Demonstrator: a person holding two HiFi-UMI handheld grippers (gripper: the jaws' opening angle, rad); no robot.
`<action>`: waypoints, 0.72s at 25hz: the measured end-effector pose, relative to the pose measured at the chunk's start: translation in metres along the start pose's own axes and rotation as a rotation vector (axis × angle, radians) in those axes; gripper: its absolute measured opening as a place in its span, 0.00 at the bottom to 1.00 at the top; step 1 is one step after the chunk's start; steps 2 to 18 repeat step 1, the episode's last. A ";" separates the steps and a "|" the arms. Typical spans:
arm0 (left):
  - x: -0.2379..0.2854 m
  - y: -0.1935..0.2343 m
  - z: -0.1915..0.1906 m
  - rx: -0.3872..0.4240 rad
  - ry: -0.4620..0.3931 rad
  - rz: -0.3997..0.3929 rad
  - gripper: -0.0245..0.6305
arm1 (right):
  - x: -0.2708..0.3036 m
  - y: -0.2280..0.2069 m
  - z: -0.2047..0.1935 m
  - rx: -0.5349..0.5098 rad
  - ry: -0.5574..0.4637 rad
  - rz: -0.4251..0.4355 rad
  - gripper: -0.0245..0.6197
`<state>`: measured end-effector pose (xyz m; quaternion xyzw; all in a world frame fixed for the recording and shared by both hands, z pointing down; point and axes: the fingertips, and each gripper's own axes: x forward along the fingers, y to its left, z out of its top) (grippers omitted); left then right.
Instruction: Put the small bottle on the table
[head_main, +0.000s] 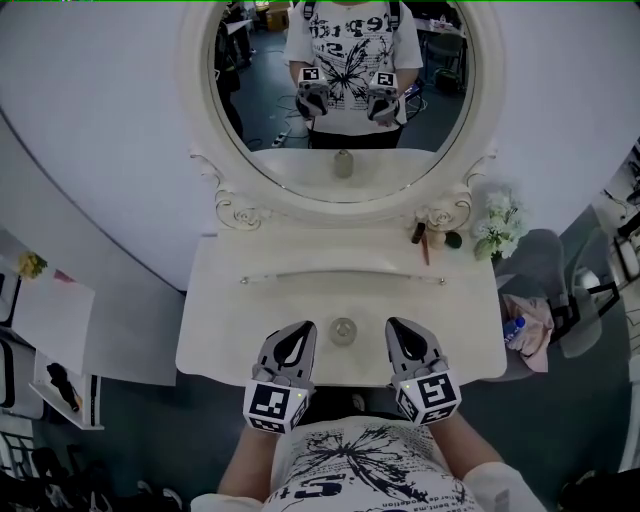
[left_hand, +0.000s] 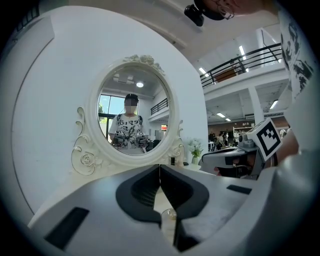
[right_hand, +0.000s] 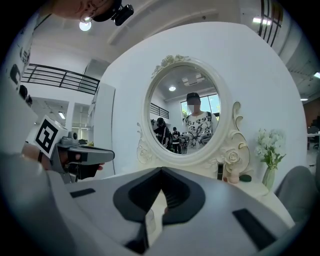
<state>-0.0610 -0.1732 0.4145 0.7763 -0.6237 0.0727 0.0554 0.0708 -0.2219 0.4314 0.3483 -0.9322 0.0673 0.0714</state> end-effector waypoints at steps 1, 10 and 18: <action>0.000 -0.001 -0.001 0.002 0.004 0.000 0.07 | -0.001 0.000 -0.001 -0.002 0.001 -0.001 0.06; 0.000 -0.001 -0.001 0.002 0.004 0.000 0.07 | -0.001 0.000 -0.001 -0.002 0.001 -0.001 0.06; 0.000 -0.001 -0.001 0.002 0.004 0.000 0.07 | -0.001 0.000 -0.001 -0.002 0.001 -0.001 0.06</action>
